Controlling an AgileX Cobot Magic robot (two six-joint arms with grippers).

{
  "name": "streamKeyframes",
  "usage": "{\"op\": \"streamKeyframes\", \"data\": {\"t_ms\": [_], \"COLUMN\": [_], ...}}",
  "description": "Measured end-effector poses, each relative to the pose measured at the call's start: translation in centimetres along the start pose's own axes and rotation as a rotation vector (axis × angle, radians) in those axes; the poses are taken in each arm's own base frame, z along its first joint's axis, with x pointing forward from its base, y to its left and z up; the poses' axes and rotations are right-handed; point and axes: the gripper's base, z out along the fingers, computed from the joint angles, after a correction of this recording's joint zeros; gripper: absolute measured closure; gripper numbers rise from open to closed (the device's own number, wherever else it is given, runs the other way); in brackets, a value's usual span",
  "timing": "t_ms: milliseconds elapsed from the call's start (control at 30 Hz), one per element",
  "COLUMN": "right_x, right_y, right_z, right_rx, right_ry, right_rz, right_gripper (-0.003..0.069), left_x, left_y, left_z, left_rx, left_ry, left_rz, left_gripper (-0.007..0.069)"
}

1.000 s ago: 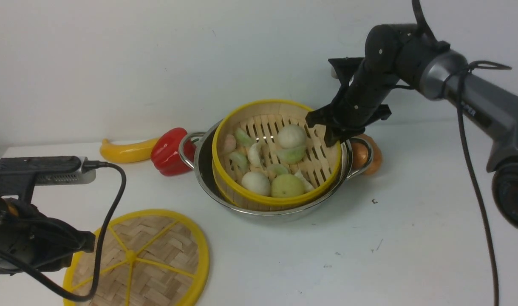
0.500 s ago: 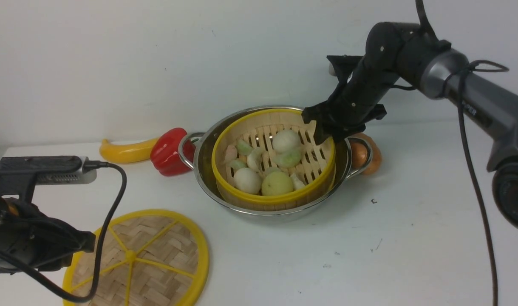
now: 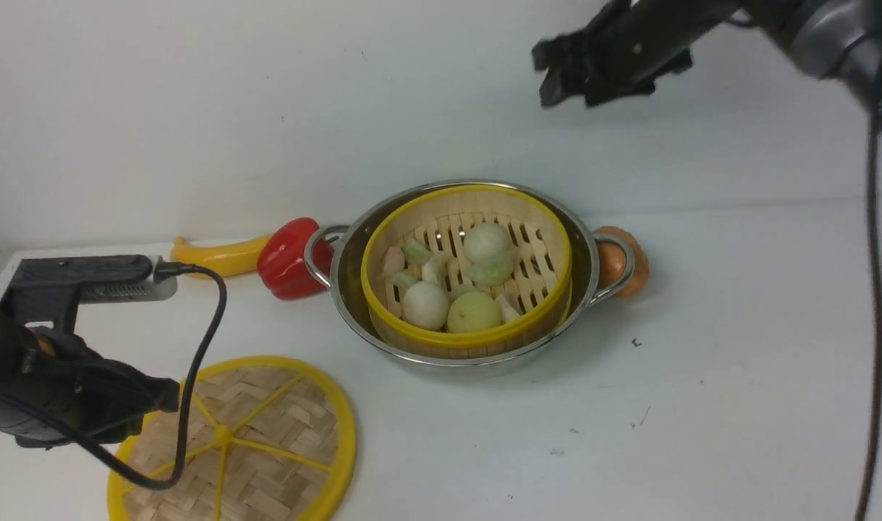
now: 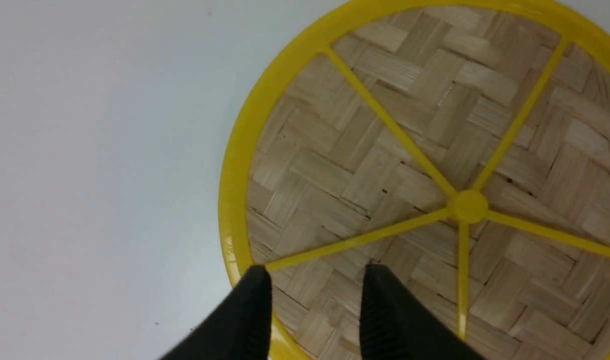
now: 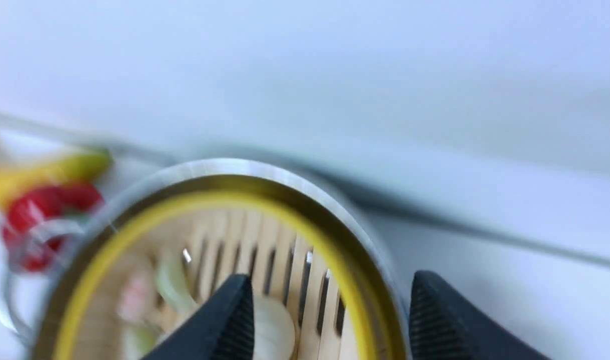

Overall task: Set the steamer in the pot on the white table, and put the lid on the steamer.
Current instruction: 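Place the bamboo steamer basket with dumplings into the steel pot with the left gripper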

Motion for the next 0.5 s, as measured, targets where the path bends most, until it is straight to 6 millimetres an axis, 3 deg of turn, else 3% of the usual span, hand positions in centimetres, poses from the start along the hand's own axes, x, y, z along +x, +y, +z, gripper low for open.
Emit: {"op": "streamKeyframes", "data": {"t_ms": [67, 233, 367, 433, 500], "right_x": [-1.9, -2.2, 0.8, 2.7, 6.0], "right_y": [-0.6, -0.8, -0.5, -0.9, -1.2], "right_z": [-6.3, -16.3, -20.2, -20.3, -20.5], "right_rx": [-0.017, -0.006, 0.071, 0.103, 0.127], "right_ry": [-0.106, -0.232, -0.185, -0.121, -0.025], "right_rz": [0.03, 0.014, -0.053, -0.059, -0.067], "right_gripper": [0.0245, 0.0245, 0.0245, 0.0245, 0.0245], "left_x": [-0.3, -1.7, -3.1, -3.6, -4.0], "left_y": [-0.3, -2.2, -4.4, -4.9, -5.0], "left_z": [1.8, 3.8, 4.4, 4.5, 4.7], "left_rx": [0.018, 0.072, 0.1, 0.099, 0.089], "left_ry": [0.056, 0.099, 0.09, 0.082, 0.091], "left_rz": [0.002, 0.076, 0.161, 0.185, 0.193], "left_gripper": [0.0384, 0.0384, 0.0384, 0.0384, 0.0384]}}
